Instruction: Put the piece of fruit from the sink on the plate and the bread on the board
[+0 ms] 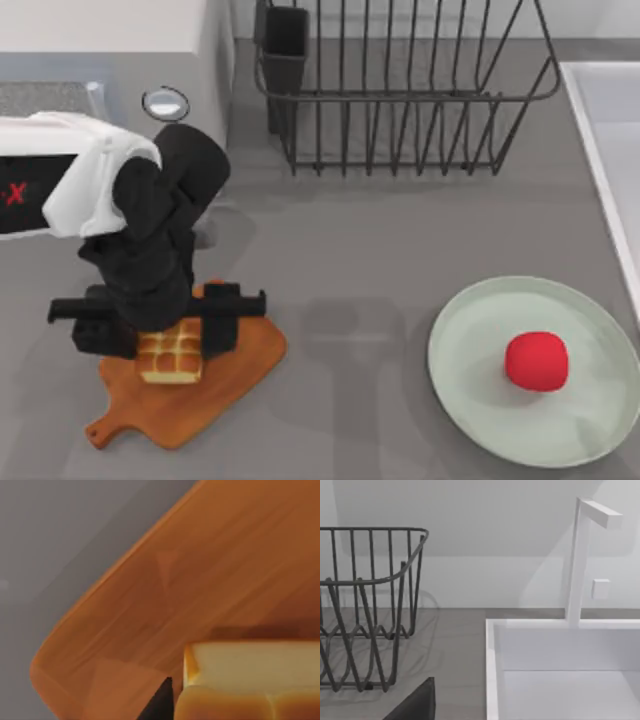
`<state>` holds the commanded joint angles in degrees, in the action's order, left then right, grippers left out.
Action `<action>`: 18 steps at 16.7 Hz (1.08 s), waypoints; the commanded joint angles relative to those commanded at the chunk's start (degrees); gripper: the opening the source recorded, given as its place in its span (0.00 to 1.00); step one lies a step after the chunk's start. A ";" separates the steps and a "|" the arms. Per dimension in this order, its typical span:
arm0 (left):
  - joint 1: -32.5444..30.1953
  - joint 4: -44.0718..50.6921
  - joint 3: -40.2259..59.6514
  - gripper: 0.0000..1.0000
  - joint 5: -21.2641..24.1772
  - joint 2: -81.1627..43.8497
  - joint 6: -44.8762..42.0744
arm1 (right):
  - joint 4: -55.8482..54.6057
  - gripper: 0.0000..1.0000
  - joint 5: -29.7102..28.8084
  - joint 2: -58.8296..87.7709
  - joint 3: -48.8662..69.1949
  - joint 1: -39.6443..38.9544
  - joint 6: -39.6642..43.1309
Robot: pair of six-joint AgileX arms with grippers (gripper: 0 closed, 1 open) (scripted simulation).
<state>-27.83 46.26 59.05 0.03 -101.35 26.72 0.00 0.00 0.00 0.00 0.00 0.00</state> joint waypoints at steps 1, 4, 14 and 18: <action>0.00 0.00 0.00 0.38 0.00 0.00 0.00 | 0.00 1.00 0.00 0.00 0.00 0.00 0.00; 0.00 0.00 0.00 0.60 0.00 0.00 0.00 | 0.00 1.00 0.00 0.00 0.00 0.00 0.00; 0.00 0.00 0.00 1.00 0.00 0.00 0.00 | 0.00 1.00 0.00 0.00 0.00 0.00 0.00; 0.03 0.00 0.02 1.00 0.00 0.05 0.00 | 0.00 1.00 0.00 0.00 0.00 0.00 0.00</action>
<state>-27.80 46.27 59.07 0.03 -101.30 26.72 0.00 0.00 0.00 0.00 0.00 0.00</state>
